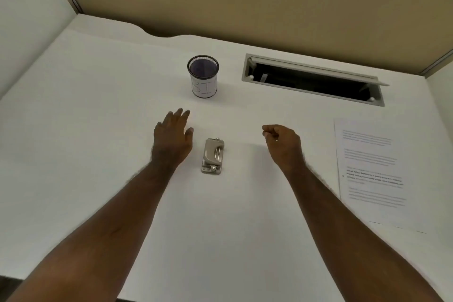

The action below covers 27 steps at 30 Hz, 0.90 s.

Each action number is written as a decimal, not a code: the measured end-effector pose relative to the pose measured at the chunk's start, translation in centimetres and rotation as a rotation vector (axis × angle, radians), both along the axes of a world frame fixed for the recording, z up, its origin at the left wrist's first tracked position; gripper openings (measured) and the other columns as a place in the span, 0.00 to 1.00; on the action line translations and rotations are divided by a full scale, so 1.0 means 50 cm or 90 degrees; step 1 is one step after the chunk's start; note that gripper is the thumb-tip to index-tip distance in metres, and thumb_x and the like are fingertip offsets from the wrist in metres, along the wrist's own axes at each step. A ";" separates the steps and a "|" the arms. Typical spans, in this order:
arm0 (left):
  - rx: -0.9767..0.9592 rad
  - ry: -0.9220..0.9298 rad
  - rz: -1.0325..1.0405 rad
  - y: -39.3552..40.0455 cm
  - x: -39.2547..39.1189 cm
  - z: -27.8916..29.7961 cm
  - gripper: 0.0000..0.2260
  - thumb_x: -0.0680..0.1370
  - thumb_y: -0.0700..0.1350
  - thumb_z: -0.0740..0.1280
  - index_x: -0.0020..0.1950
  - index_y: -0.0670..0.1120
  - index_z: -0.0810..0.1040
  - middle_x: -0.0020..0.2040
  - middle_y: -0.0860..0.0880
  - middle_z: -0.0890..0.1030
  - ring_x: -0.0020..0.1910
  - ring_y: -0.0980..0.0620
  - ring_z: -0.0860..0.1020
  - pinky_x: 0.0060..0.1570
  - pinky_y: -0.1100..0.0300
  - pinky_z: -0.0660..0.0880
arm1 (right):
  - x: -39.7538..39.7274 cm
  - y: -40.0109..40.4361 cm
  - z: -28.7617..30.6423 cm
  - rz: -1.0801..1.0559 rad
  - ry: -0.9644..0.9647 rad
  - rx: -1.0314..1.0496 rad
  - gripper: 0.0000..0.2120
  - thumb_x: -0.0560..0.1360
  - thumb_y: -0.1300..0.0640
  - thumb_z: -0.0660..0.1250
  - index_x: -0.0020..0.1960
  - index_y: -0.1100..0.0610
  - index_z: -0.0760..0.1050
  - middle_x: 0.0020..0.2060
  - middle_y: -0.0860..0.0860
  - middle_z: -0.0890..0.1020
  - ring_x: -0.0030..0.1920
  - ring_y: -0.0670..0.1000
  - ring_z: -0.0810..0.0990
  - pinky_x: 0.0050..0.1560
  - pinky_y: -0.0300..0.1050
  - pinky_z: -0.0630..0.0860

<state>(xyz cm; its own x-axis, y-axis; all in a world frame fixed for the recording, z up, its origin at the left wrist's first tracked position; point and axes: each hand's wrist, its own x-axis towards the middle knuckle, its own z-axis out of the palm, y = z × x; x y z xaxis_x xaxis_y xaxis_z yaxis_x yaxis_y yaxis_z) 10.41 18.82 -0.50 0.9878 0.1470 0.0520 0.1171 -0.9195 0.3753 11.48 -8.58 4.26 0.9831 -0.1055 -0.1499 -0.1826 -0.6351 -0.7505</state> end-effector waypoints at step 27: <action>0.069 0.028 0.034 -0.011 -0.139 -0.092 0.22 0.80 0.49 0.55 0.75 0.47 0.65 0.78 0.45 0.62 0.77 0.43 0.59 0.74 0.36 0.52 | -0.200 0.034 -0.105 0.159 -0.015 -0.376 0.14 0.77 0.51 0.62 0.60 0.50 0.78 0.54 0.49 0.78 0.58 0.55 0.73 0.46 0.47 0.73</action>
